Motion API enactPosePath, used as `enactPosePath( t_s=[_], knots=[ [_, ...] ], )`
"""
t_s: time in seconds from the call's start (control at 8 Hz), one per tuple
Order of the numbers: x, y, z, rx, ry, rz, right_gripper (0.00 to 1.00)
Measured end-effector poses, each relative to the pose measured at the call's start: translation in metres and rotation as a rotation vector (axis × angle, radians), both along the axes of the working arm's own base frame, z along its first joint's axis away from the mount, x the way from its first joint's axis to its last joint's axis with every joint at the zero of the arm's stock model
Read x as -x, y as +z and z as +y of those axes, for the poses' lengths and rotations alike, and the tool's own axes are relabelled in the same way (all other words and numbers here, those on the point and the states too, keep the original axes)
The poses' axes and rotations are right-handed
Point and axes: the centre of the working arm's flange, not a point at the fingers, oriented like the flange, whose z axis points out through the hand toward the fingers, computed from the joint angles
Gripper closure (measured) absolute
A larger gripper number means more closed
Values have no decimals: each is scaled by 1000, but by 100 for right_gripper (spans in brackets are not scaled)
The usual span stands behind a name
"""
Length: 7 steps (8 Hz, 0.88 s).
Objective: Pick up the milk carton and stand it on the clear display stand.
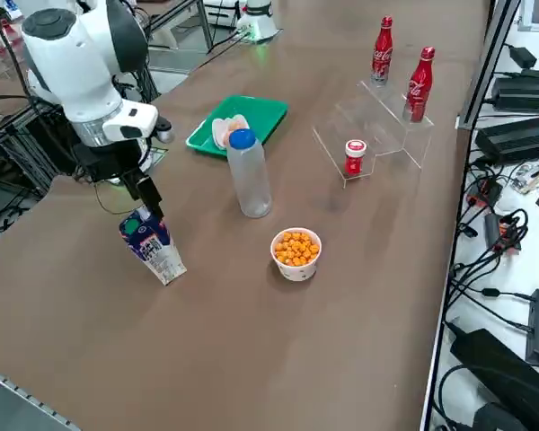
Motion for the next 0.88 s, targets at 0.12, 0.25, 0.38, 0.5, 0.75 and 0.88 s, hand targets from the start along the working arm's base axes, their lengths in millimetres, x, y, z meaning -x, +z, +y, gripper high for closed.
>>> enactPosePath(
  t_s=[0.12, 0.25, 0.38, 0.5, 0.75, 0.88],
  knots=[
    [4, -3, -3, -4, 9, 6, 0],
    [9, -8, -4, -9, 19, 12, 0],
    [12, -11, -6, -10, 26, 13, 0],
    [15, -16, -8, -5, 32, 7, 0],
    [20, -26, -9, -3, 31, 2, 0],
    [21, -30, -9, -4, 31, 4, 0]
  ],
)
